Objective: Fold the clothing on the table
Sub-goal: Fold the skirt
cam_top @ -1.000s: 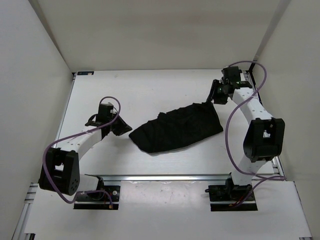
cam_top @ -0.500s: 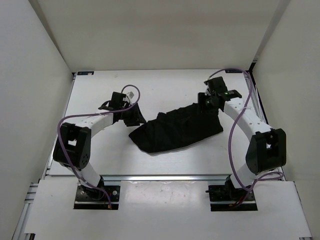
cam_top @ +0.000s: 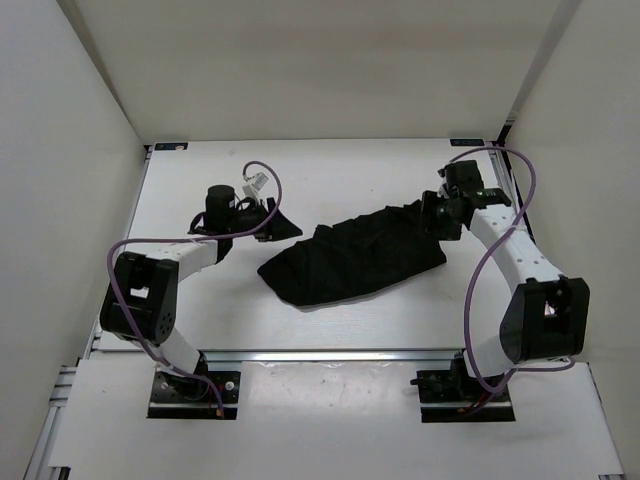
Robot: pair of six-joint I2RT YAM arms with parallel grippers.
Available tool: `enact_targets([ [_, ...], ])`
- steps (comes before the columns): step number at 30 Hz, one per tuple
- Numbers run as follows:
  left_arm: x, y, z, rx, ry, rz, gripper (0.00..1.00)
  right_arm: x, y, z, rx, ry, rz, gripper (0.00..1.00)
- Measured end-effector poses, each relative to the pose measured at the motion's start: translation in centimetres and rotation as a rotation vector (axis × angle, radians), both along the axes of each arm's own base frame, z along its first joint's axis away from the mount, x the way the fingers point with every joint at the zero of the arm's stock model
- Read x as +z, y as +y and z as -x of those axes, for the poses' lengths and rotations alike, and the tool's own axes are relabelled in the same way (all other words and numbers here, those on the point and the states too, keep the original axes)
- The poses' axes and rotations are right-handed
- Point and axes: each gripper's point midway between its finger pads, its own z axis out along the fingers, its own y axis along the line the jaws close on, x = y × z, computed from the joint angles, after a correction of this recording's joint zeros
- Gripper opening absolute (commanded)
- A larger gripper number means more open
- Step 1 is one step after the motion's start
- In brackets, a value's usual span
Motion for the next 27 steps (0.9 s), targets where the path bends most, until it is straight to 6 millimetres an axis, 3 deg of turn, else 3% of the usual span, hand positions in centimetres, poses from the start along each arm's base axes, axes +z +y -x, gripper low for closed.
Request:
enact_targets([
  [10,2.8,-5.3,-0.3,-0.177,-0.171,0.093,0.61,-1.5,0.7,1.7,0.044,0.084,0.025,0.56],
  [21,0.1,-4.5,-2.4,-0.143,-0.228,-0.08,0.6,-2.1,0.2,2.4,0.035,0.106,0.033,0.57],
  [27,-2.2,-5.2,-1.9,-0.164,-0.211,-0.14,0.59,-2.2,-0.1,2.6,0.028,0.11,0.036,0.57],
])
